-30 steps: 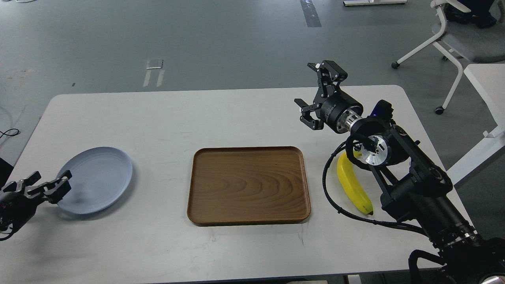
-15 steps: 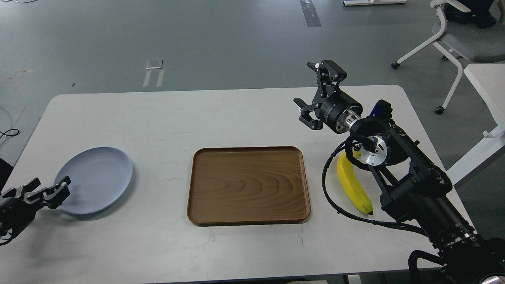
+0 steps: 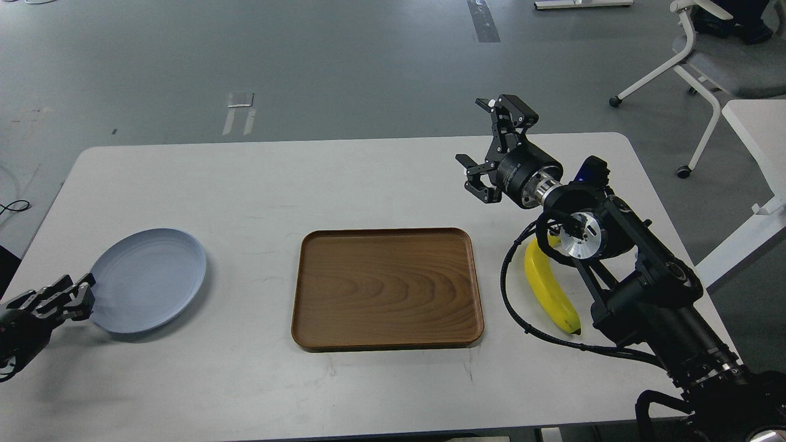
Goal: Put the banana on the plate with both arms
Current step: 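Grasp the plate rim nearest the robot with the left gripper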
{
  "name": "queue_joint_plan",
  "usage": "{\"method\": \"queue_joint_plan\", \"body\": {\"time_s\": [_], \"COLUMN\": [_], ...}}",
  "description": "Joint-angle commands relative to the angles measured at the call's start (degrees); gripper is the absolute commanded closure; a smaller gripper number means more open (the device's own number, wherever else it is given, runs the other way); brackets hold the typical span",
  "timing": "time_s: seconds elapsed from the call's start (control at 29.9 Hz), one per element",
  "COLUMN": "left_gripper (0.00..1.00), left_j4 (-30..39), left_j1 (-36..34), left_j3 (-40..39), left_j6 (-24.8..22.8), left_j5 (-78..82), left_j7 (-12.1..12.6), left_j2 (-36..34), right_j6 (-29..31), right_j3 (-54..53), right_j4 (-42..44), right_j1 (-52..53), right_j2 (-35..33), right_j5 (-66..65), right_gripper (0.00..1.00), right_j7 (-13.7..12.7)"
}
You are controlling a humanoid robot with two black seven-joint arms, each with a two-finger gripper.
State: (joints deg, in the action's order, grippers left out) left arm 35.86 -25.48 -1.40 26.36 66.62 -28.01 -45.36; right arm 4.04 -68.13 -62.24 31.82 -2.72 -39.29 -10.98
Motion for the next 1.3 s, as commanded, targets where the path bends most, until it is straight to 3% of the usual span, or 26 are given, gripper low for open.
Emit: {"method": "queue_joint_plan", "body": {"time_s": [0.0, 0.2, 0.5, 0.57, 0.63, 1.27], "left_gripper": [0.56, 0.56, 0.64, 0.88, 1.0, 1.0], "left_j4": [0.0, 0.0, 0.0, 0.0, 0.0, 2.81], "left_j1": [0.08, 0.34, 0.43, 0.51, 0.52, -2.9], "left_j3": [0.0, -0.09, -0.09, 0.0, 0.0, -0.09], "left_j6": [0.01, 0.01, 0.1, 0.01, 0.01, -1.22], "left_j5": [0.0, -0.7, -3.25, -4.04, -4.04, -4.13], "left_j7": [0.01, 0.01, 0.01, 0.01, 0.01, 0.01], "left_j2": [0.01, 0.88, 1.33, 1.33, 1.24, 0.18], "right_j6": [0.0, 0.0, -0.35, -0.35, -0.35, -0.87], "right_j3": [0.01, 0.89, 0.8, 0.8, 0.8, 0.19], "right_j4": [0.01, 0.01, 0.01, 0.01, 0.01, 0.01], "right_j1": [-0.09, -0.09, -0.09, -0.09, -0.09, 0.44], "right_j2": [0.0, -0.17, -0.18, -0.18, 0.0, 0.0], "right_j5": [0.0, -0.44, -0.44, -0.44, -0.44, -0.44], "right_gripper": [0.0, 0.0, 0.0, 0.0, 0.0, 0.0], "right_j7": [0.0, -0.09, 0.0, -0.09, 0.0, 0.08]}}
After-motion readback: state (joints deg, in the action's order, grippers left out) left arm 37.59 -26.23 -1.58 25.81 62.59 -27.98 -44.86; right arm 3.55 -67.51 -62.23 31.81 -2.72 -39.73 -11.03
